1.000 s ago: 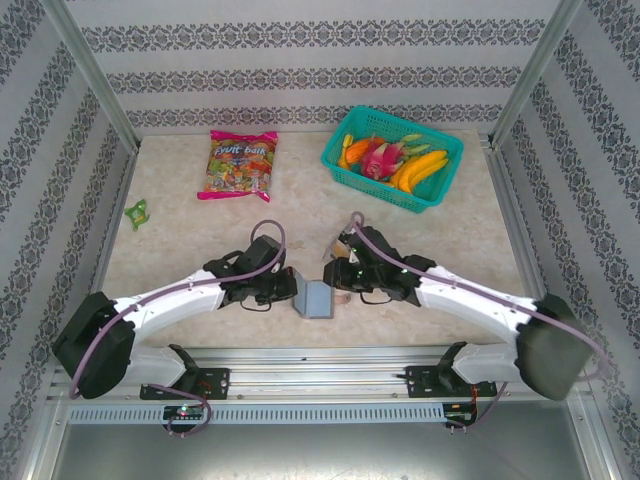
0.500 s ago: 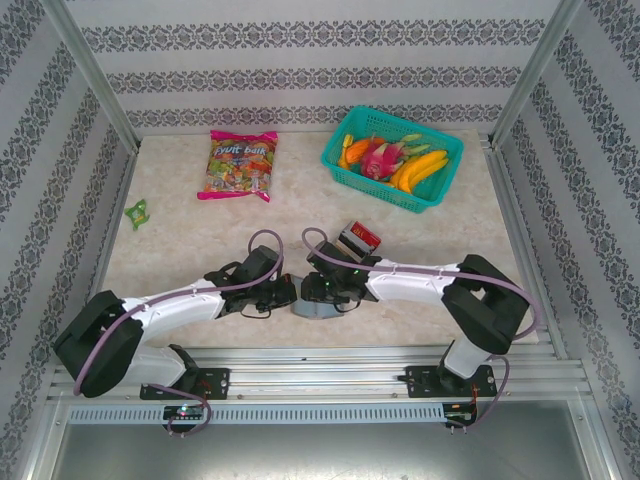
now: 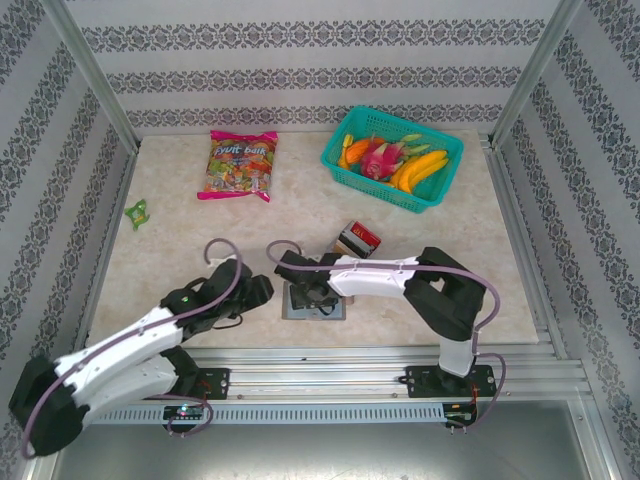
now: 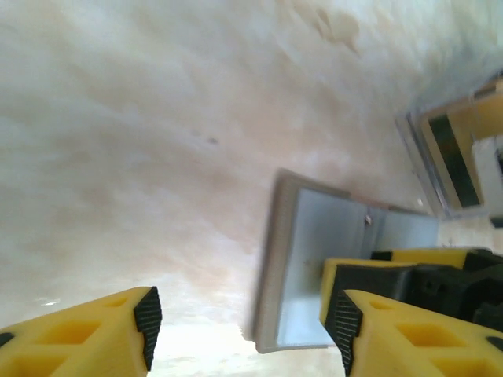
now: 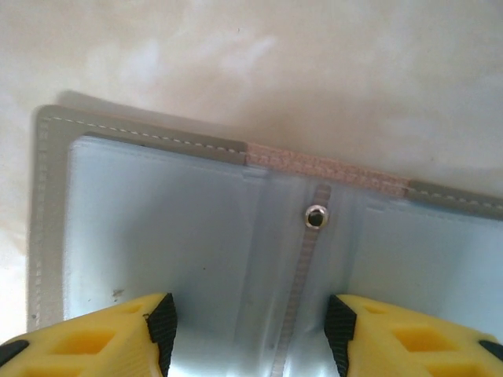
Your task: Put the credit cards into the card holder
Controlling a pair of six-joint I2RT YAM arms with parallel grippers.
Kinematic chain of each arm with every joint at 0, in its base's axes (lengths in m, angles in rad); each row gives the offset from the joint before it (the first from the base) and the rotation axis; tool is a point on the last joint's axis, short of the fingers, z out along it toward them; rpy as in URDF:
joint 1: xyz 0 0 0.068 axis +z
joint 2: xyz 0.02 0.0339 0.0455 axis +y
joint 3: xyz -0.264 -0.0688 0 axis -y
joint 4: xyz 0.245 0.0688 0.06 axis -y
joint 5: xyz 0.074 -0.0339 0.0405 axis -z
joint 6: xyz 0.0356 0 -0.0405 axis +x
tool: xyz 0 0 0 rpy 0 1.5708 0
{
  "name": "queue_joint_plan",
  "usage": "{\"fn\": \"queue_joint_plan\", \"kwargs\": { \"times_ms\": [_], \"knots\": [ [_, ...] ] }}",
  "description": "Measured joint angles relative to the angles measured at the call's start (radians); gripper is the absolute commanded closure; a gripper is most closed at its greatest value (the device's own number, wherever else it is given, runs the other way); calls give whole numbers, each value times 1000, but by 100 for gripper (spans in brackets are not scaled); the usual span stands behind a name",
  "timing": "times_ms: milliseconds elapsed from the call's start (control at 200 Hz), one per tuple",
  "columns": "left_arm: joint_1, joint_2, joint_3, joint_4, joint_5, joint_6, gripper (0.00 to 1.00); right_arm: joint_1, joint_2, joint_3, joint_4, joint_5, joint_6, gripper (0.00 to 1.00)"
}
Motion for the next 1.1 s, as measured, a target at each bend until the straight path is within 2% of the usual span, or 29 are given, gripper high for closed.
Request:
{"fn": "queue_joint_plan", "kwargs": {
  "times_ms": [240, 350, 420, 555, 620, 689, 774, 854, 934, 1009, 1104],
  "knots": [
    [59, -367, -92, -201, -181, -87, 36, 43, 111, 168, -183, 95, -9, 38],
    [63, -416, -92, -218, -225, -87, 34, 42, 111, 189, -220, 103, -29, 34],
    [63, -398, -90, -208, -231, -68, 33, 35, 97, 191, -238, 100, -50, 27],
    [64, -237, -31, -126, -183, 11, 31, 8, -24, 184, -248, 95, -122, 27],
    [69, -115, 38, -72, -136, 51, 30, -23, -147, 173, -216, 85, -174, 31],
    [69, 13, 126, -11, -72, 89, 30, -83, -269, 165, -177, 68, -232, 41],
    [69, 188, 243, 73, 21, 122, 32, -219, -379, 148, -136, 40, -319, 39],
    [69, 325, 332, 142, 98, 134, 33, -354, -418, 115, -107, 11, -398, 38],
    [69, 463, 396, 220, 185, 129, 34, -484, -410, 81, -101, -43, -466, 39],
    [69, 586, 438, 290, 266, 107, 34, -602, -378, 58, -92, -136, -509, 34],
    [68, 727, 483, 346, 347, 75, 41, -698, -337, 30, -67, -228, -533, 31]
  ]
}}
